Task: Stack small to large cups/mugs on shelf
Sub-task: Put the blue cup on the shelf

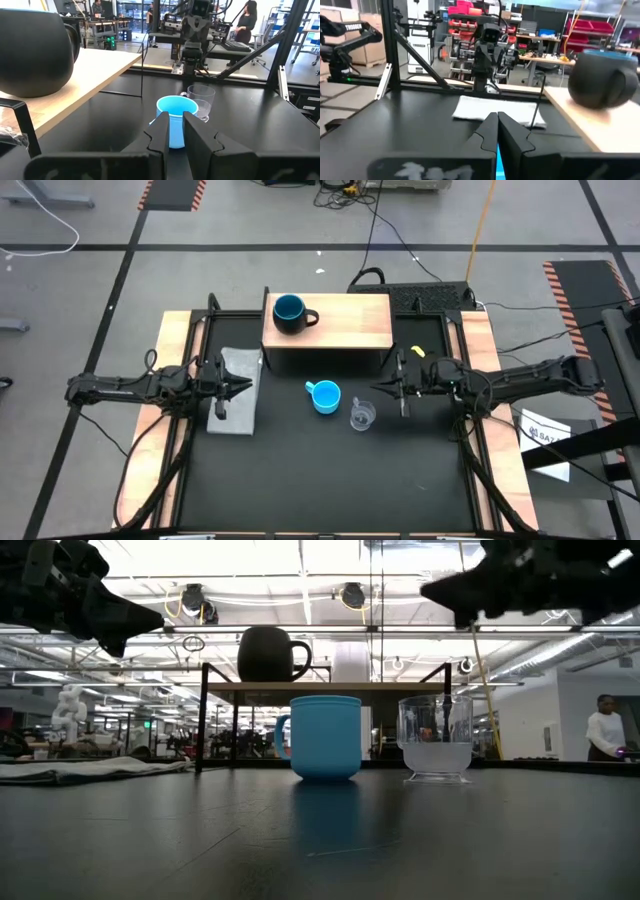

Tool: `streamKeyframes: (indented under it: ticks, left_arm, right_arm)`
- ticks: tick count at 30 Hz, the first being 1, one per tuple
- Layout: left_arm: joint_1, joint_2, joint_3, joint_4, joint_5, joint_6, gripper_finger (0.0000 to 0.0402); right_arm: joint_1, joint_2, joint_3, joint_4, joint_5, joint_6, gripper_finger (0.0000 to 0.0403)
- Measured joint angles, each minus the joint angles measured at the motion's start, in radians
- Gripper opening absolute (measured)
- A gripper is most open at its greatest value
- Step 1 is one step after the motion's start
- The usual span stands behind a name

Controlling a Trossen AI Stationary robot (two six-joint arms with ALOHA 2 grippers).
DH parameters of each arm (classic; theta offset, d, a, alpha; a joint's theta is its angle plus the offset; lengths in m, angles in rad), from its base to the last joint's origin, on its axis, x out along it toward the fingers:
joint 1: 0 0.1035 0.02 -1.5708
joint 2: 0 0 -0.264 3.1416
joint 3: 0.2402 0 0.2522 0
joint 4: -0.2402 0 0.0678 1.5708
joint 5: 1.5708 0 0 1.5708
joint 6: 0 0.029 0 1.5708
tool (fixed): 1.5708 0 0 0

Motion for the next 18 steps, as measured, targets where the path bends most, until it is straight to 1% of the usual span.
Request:
streamKeyframes:
  ticks: [4, 7, 11, 18]
  left_arm:
    - [0.0, 0.0, 0.0, -0.001, 0.0, 0.008, 0.0056]
    - [0.0, 0.0, 0.0, -0.002, 0.0, 0.011, 0.0056]
    - [0.0, 0.0, 0.0, -0.003, 0.0, 0.012, 0.0056]
    - [0.0, 0.0, 0.0, -0.003, 0.001, 0.019, 0.0056]
  right_arm:
    - [-0.018, 0.06, 0.075, -0.031, -0.018, -0.034, 0.0]
    - [-0.059, 0.111, 0.132, -0.057, -0.074, -0.008, 0.0]
    - [-0.11, 0.171, 0.176, -0.054, -0.149, 0.041, 0.0]
    - [-0.172, 0.259, 0.195, 0.057, -0.173, 0.088, 0.0]
